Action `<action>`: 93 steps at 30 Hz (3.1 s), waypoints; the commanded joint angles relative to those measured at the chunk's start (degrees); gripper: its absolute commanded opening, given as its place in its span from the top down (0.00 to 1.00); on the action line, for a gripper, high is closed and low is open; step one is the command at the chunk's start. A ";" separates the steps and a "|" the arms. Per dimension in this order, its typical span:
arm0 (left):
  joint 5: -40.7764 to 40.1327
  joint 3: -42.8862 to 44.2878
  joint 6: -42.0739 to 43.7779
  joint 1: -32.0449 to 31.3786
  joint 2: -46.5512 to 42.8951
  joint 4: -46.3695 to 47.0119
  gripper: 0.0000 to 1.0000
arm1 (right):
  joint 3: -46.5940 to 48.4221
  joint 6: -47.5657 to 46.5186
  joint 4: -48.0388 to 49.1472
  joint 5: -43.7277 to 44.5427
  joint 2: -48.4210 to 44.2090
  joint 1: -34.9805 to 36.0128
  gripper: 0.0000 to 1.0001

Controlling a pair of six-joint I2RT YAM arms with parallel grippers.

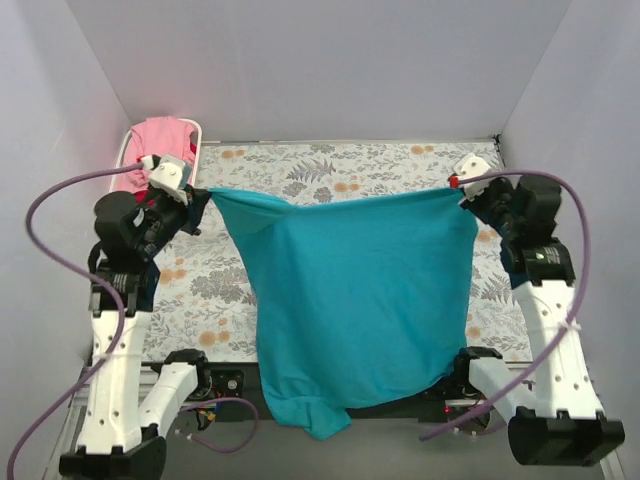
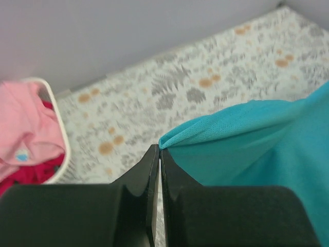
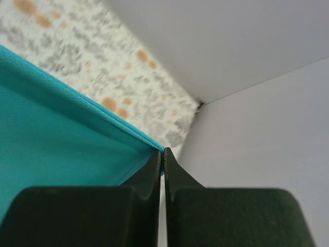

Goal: Fold and stack the t-shirts
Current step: Flatten the tshirt out, then fold the tshirt

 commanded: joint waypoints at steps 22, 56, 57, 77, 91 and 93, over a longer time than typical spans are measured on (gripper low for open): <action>-12.67 16.37 -0.56 -2.40 67.84 21.41 1.00 | 10.70 1.44 20.93 8.41 55.98 -0.29 0.99; -18.83 5.14 7.79 -11.20 50.92 13.78 1.00 | 7.73 -3.38 13.38 5.53 51.96 -0.90 0.99; -18.56 4.44 7.79 -11.20 50.29 12.20 1.00 | 7.20 -3.57 12.77 5.09 51.18 -0.90 0.99; -16.46 -3.38 2.78 -11.81 35.79 -7.84 1.00 | -0.45 -7.61 7.22 1.48 43.35 -3.36 0.99; -16.44 -10.33 0.76 -16.12 35.96 -14.27 1.00 | -4.23 -10.77 5.64 1.39 43.08 -3.36 0.99; -16.98 -10.68 1.11 -16.21 37.18 -14.62 1.00 | -5.63 -11.65 5.29 1.30 42.73 -3.36 0.99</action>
